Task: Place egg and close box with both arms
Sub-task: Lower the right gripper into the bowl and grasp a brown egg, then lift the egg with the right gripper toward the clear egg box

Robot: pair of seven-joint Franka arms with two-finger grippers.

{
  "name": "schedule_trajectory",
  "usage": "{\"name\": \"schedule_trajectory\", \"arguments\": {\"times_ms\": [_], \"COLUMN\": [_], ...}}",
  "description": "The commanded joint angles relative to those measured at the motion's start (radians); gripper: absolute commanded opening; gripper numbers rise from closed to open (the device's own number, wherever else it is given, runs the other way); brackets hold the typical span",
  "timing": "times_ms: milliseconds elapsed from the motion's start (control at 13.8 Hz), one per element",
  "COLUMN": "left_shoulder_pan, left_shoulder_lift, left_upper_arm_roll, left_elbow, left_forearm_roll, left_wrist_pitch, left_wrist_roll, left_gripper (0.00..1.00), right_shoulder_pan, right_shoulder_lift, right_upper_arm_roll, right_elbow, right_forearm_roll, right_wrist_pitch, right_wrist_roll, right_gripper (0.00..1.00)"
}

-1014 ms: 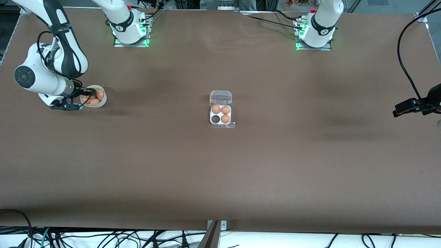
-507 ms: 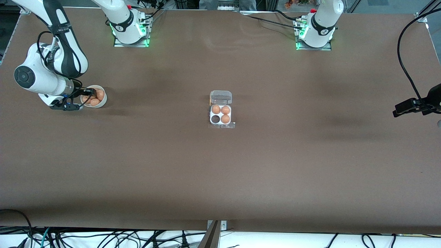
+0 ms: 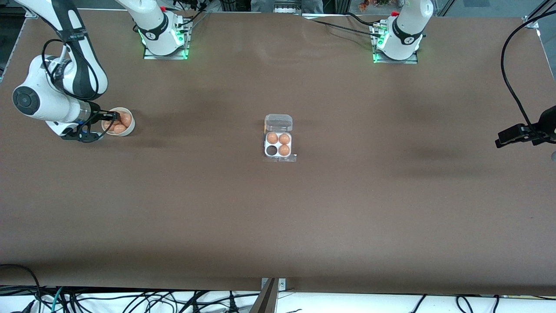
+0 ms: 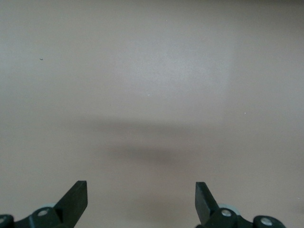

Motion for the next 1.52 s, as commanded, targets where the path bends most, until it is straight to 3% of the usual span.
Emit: {"name": "schedule_trajectory", "arguments": {"times_ms": [0,290,507,1086,1303,1448], "left_shoulder_pan": [0.005,0.005,0.007,0.007,0.007,0.007], "left_shoulder_lift": [0.009,0.009,0.009,0.009,0.009,0.009], "left_upper_arm_roll": [-0.002,-0.002,-0.002,-0.002,-0.002,-0.002], "left_elbow": [0.028,0.028,0.028,0.028,0.028,0.028], "left_forearm_roll": [-0.011,-0.012,-0.012,-0.012,-0.012,-0.009], "left_wrist_pitch": [-0.014,-0.014,-0.014,-0.014,-0.014,-0.014], "left_wrist_roll": [0.028,0.028,0.029,0.029,0.029,0.029], "left_gripper": [1.0,1.0,1.0,1.0,1.0,1.0], "right_shoulder_pan": [0.025,0.113,0.229,0.524,0.602,0.628], "right_shoulder_lift": [-0.007,0.018,0.101,0.36,0.478,0.538], "right_upper_arm_roll": [0.008,0.011,0.017,0.018,0.018,0.021], "right_elbow": [0.104,0.263,0.405,0.733,0.879,0.964], "right_forearm_roll": [0.017,0.048,0.105,0.357,0.459,0.477], "right_wrist_pitch": [-0.127,-0.291,-0.36,-0.371,-0.359,-0.356], "right_wrist_roll": [-0.002,0.063,0.229,0.7,0.842,0.913], "right_gripper": [0.24,0.21,0.21,0.21,0.21,0.21]}}
